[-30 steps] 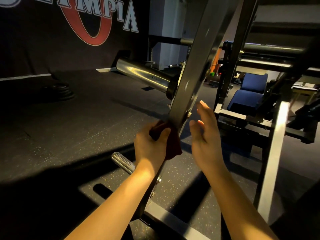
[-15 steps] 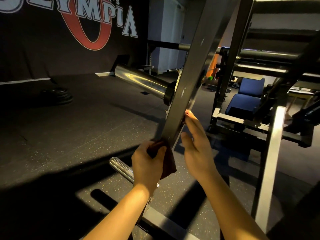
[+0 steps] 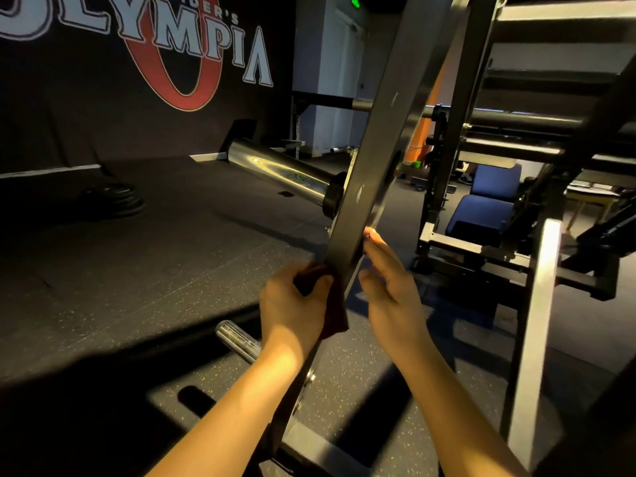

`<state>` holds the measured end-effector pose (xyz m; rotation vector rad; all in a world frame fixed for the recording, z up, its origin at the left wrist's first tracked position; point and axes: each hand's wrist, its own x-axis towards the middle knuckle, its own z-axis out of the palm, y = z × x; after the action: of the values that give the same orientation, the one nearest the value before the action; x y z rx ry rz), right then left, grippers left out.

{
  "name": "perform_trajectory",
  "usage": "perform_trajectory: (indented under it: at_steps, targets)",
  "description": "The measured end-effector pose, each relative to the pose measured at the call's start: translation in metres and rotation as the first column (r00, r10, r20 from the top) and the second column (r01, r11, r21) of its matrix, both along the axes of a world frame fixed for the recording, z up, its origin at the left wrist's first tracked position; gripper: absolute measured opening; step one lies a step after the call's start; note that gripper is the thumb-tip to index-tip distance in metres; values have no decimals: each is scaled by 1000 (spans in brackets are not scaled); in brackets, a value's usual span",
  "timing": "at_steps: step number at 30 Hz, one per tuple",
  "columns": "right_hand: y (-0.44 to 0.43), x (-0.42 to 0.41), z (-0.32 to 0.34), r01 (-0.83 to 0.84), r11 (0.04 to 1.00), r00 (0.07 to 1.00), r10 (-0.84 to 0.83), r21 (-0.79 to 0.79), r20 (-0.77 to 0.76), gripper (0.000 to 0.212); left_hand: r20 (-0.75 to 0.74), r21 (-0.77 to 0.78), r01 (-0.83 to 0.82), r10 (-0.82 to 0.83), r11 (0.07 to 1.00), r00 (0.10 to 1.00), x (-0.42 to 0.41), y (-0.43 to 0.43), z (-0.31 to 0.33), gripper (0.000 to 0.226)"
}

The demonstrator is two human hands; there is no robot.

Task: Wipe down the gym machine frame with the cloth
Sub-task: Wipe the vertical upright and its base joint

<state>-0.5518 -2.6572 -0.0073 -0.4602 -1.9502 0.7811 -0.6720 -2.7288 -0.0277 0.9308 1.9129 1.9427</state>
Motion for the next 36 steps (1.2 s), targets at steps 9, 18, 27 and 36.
perform_trajectory:
  at_steps: [9, 18, 27, 36]
  targets:
    - [-1, -1, -4, 20, 999, 1000, -19, -39, 19, 60, -49, -87, -8, 4, 996, 999, -4, -14, -31, 15]
    - [6, 13, 18, 13, 998, 999, -10, -69, 38, 46, -315, 188, 9, 51, 982, 948, 9, 1, 53, 16]
    - [14, 17, 83, 270, 929, 963, -265, 253, -55, 57, -307, 203, 85, -19, 976, 952, 13, -1, 77, 14]
    - [13, 13, 88, 16, 993, 998, -8, 117, -65, 56, -354, 42, 23, -7, 999, 935, 5, -9, 47, 17]
